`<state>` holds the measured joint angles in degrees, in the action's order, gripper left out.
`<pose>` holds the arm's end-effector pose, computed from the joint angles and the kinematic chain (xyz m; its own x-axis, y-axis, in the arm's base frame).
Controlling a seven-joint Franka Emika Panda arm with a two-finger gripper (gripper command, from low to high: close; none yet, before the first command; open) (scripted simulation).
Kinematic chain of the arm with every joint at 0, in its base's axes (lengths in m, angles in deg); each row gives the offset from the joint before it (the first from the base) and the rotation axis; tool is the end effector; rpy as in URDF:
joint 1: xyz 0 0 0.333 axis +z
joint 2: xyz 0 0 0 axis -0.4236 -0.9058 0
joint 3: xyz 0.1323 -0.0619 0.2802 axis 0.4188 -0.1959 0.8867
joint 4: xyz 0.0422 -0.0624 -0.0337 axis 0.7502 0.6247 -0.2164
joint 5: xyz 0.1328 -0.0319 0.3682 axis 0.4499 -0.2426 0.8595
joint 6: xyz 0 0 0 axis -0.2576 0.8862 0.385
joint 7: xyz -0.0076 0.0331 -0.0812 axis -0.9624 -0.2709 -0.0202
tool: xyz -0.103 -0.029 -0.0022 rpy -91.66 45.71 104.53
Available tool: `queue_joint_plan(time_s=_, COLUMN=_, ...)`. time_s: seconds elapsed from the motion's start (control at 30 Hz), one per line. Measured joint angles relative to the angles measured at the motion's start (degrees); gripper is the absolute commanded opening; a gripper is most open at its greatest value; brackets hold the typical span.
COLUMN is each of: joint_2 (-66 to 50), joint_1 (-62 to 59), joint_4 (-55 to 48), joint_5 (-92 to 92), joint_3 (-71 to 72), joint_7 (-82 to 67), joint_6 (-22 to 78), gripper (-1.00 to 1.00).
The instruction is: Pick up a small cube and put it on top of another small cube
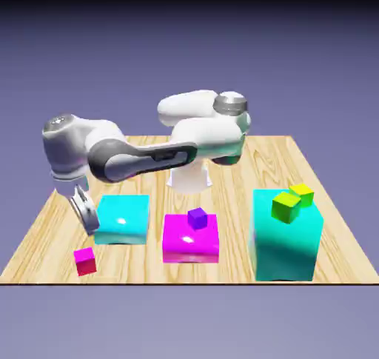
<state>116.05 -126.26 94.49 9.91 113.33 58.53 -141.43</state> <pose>0.5417 -0.3139 0.2575 -0.3028 -0.9457 -0.1183 -0.9435 0.2800 0.1770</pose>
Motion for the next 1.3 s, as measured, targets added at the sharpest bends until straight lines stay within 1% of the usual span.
queue_joint_plan(time_s=0.13, joint_2=3.1, joint_1=-8.3, joint_4=-3.4, joint_5=4.6, joint_3=4.7, joint_7=-0.3, joint_6=5.5, gripper=0.0)
queue_joint_plan(time_s=0.17, joint_2=3.2, joint_1=-8.7, joint_4=-3.6, joint_5=4.8, joint_3=4.9, joint_7=-0.3, joint_6=5.7, gripper=0.0)
queue_joint_plan(time_s=0.2, joint_2=3.2, joint_1=-8.7, joint_4=-3.6, joint_5=4.8, joint_3=4.9, joint_7=-0.3, joint_6=5.7, gripper=0.0)
queue_joint_plan(time_s=0.27, joint_2=6.2, joint_1=-6.4, joint_4=-1.4, joint_5=8.3, joint_3=9.0, joint_7=-0.4, joint_6=2.0, gripper=0.0)
queue_joint_plan(time_s=0.3, joint_2=7.0, joint_1=-5.7, joint_4=-0.8, joint_5=9.2, joint_3=10.2, joint_7=-0.4, joint_6=1.0, gripper=-1.0)
queue_joint_plan(time_s=0.37, joint_2=7.0, joint_1=-5.7, joint_4=-0.8, joint_5=9.3, joint_3=10.2, joint_7=-0.4, joint_6=1.0, gripper=-1.0)
queue_joint_plan(time_s=0.47, joint_2=3.2, joint_1=-7.8, joint_4=-3.9, joint_5=5.3, joint_3=4.0, joint_7=0.2, joint_6=6.6, gripper=-1.0)
queue_joint_plan(time_s=1.1, joint_2=4.0, joint_1=31.6, joint_4=-15.8, joint_5=21.4, joint_3=-33.0, joint_7=21.3, joint_6=42.4, gripper=-1.0)
queue_joint_plan(time_s=1.17, joint_2=4.0, joint_1=31.8, joint_4=-15.9, joint_5=21.5, joint_3=-33.1, joint_7=21.4, joint_6=42.5, gripper=-1.0)
queue_joint_plan(time_s=1.3, joint_2=10.6, joint_1=36.8, joint_4=-7.6, joint_5=22.3, joint_3=-30.6, joint_7=19.6, joint_6=40.7, gripper=-1.0)
